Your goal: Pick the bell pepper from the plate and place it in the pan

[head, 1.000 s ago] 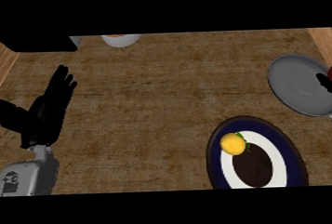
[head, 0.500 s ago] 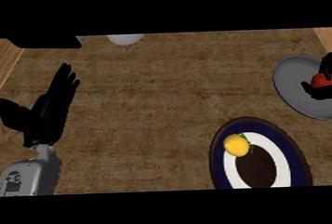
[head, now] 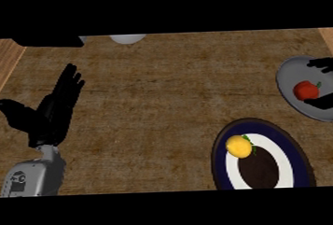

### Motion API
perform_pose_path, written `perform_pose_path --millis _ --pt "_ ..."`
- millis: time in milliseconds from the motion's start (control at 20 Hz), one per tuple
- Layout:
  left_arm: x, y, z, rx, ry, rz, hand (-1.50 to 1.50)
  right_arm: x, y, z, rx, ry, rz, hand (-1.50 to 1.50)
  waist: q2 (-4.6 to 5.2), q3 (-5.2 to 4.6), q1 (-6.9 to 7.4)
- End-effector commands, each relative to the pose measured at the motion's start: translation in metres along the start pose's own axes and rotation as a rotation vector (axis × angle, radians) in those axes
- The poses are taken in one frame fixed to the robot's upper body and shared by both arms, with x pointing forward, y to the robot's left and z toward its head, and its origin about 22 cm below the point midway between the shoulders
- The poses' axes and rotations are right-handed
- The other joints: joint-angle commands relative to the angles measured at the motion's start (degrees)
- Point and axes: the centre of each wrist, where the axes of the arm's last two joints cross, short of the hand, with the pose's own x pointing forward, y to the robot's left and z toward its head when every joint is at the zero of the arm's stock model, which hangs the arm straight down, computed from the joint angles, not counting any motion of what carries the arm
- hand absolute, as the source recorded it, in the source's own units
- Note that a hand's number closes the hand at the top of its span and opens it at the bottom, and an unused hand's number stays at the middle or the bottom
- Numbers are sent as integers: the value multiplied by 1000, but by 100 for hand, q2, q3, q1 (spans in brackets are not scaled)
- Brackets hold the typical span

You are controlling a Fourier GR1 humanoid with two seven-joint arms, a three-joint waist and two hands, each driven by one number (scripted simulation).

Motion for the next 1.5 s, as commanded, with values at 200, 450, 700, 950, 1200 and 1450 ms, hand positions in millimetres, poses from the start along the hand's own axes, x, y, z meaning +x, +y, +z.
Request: perform_pose_path --millis 200,450,700,950,1200,1450 --pt "-4 4 4 4 -4 -12 0 -20 -34 11 -138 -80 -319 -150 -9 13 -48" --pt "1 20 3 40 -11 -9 0 -55 -56 43 -178 -48 -567 -150 -21 16 -132" --pt "-6 12 6 31 5 15 0 -86 -89 82 -182 -95 -709 -150 -8 25 -196" --pt "-1 19 7 34 -10 6 0 -104 -90 109 -111 -124 -835 -150 -29 39 -219" --pt "0 21 5 48 14 9 0 -111 -120 124 -110 -153 -796 -150 -52 38 -254" --pt "0 19 0 38 10 -3 0 -116 -110 131 -104 -129 -776 -150 -49 31 -248"
